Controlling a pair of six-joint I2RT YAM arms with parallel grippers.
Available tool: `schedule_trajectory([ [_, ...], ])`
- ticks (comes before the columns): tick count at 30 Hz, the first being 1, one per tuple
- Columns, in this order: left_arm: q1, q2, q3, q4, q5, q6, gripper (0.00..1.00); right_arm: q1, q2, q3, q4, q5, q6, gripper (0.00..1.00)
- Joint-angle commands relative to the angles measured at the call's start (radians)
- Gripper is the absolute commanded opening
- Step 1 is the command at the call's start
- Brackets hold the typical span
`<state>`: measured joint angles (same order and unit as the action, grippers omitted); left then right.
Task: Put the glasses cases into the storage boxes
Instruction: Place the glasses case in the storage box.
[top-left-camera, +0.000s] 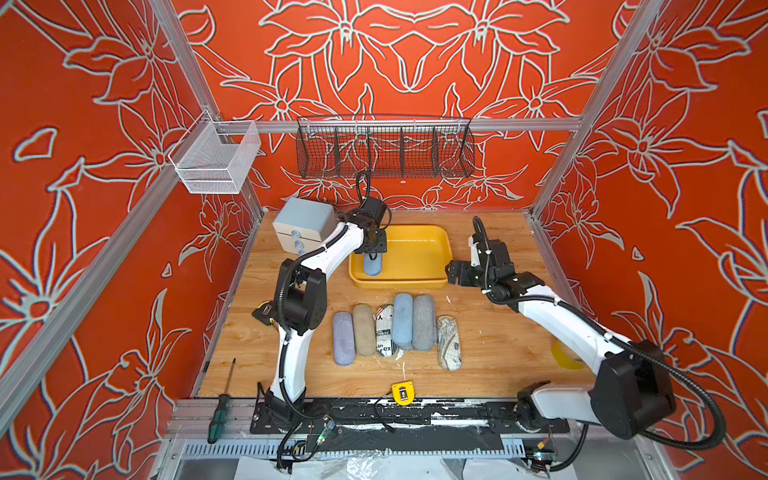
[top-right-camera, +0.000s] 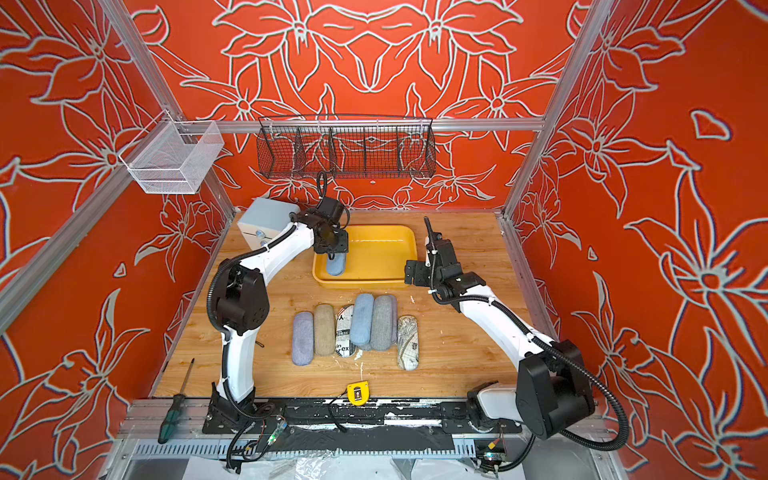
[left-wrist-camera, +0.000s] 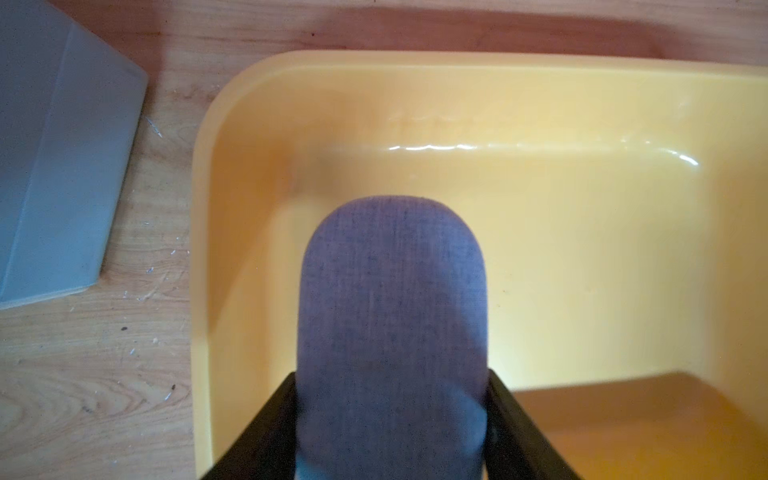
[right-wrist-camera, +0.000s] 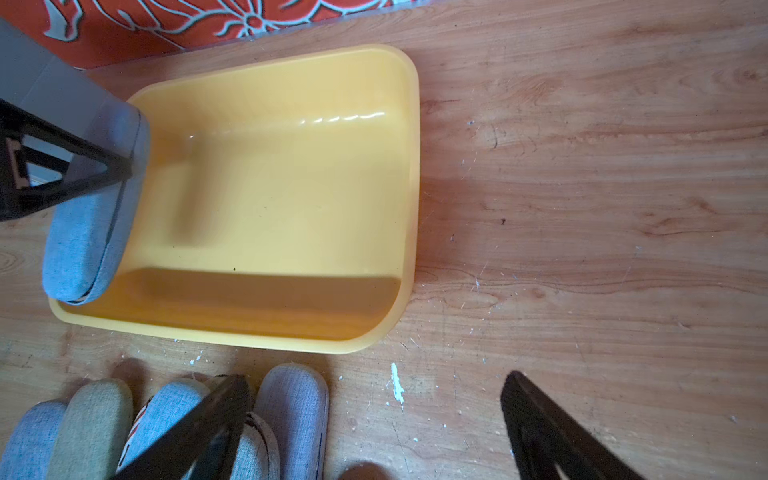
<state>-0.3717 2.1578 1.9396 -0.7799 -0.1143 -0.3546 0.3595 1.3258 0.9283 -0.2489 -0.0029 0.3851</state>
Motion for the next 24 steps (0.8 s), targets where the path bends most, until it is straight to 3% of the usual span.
schedule_trajectory([
  [1,0.003,0.033,0.044,-0.03,-0.039,0.018,0.55,-0.004,0.018,-0.013,0.018,-0.014,-0.012,0.97],
  [24,0.045,0.209,0.142,-0.064,-0.091,-0.031,0.58,-0.016,0.05,-0.018,0.02,-0.008,-0.022,0.97],
])
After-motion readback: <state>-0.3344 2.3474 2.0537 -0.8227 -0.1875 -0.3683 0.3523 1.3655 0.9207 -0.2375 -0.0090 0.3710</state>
